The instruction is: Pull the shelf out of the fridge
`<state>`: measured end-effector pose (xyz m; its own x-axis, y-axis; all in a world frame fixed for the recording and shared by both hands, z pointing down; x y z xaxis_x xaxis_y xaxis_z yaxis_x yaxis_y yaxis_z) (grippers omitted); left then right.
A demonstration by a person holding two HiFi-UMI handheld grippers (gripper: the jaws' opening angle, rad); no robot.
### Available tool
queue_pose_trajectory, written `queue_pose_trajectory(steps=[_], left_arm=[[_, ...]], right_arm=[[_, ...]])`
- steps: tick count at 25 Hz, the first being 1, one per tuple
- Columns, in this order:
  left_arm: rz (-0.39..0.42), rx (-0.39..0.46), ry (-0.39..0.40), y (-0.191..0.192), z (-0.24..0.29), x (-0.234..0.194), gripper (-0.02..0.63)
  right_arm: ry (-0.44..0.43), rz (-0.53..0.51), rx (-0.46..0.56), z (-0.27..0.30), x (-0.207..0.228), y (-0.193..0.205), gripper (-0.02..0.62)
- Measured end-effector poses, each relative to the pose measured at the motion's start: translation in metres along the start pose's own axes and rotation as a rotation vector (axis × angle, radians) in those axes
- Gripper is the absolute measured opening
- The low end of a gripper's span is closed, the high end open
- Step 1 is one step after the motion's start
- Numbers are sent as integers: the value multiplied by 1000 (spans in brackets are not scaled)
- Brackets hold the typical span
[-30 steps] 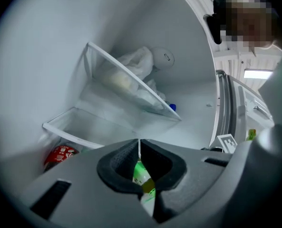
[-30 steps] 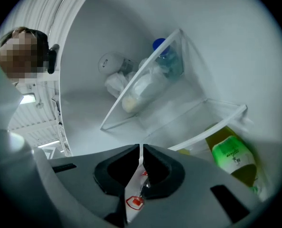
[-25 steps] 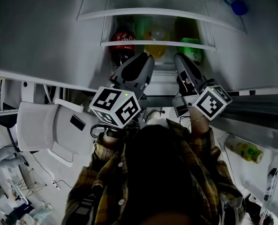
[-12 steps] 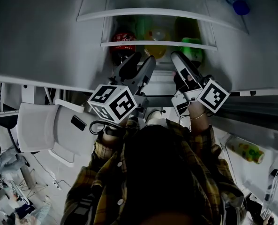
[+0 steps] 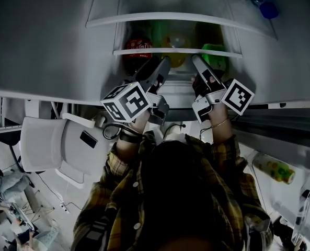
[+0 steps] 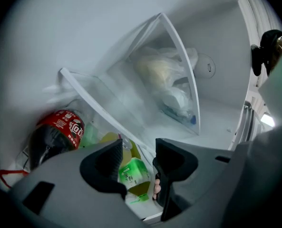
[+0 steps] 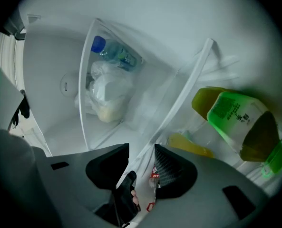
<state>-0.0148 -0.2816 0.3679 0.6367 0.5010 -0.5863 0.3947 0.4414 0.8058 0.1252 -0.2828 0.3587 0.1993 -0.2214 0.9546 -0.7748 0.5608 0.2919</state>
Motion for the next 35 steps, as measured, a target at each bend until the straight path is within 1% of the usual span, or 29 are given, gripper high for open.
queue_pose_trajectory(steps=[6, 11, 15, 18, 21, 23, 25, 26, 28, 31, 35], left_arm=[[-94, 67, -5, -10, 14, -7, 209], [-99, 89, -39, -15, 25, -16, 209], [-168, 128, -61, -23, 36, -23, 209], [-175, 128, -72, -26, 45, -24, 208], [-169, 122, -88, -27, 52, -27, 206], [-180, 126, -95, -27, 55, -29, 201], [-202, 133, -103, -27, 57, -31, 182], [-210, 133, -109, -27, 58, -33, 160], [-218, 136, -120, -28, 58, -36, 116], [-222, 148, -125, -31, 58, -38, 95], [-247, 157, -126, -30, 58, -39, 74]], right_arm=[[6, 72, 58, 13, 10, -10, 155], [19, 86, 121, 21, 14, -18, 155], [30, 120, 156, 29, 17, -25, 154], [43, 138, 180, 33, 20, -31, 153], [44, 149, 184, 40, 22, -34, 153], [50, 170, 191, 43, 24, -36, 152], [52, 177, 195, 47, 25, -38, 149], [55, 177, 194, 48, 25, -38, 143], [66, 179, 189, 50, 25, -37, 107], [78, 183, 184, 51, 27, -34, 64], [67, 229, 198, 49, 30, -33, 54]])
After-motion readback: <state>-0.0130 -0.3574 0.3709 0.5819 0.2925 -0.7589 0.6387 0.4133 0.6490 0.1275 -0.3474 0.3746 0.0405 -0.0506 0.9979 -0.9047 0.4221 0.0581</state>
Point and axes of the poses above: the fingertips, and each gripper's own axes: z forward along the fingers, x to its right, y out of its underside, the point moved 3 cm from there along -z, backward along the fingers, and after that the axes turned 13 degrees about z, right-handed, at the moved point
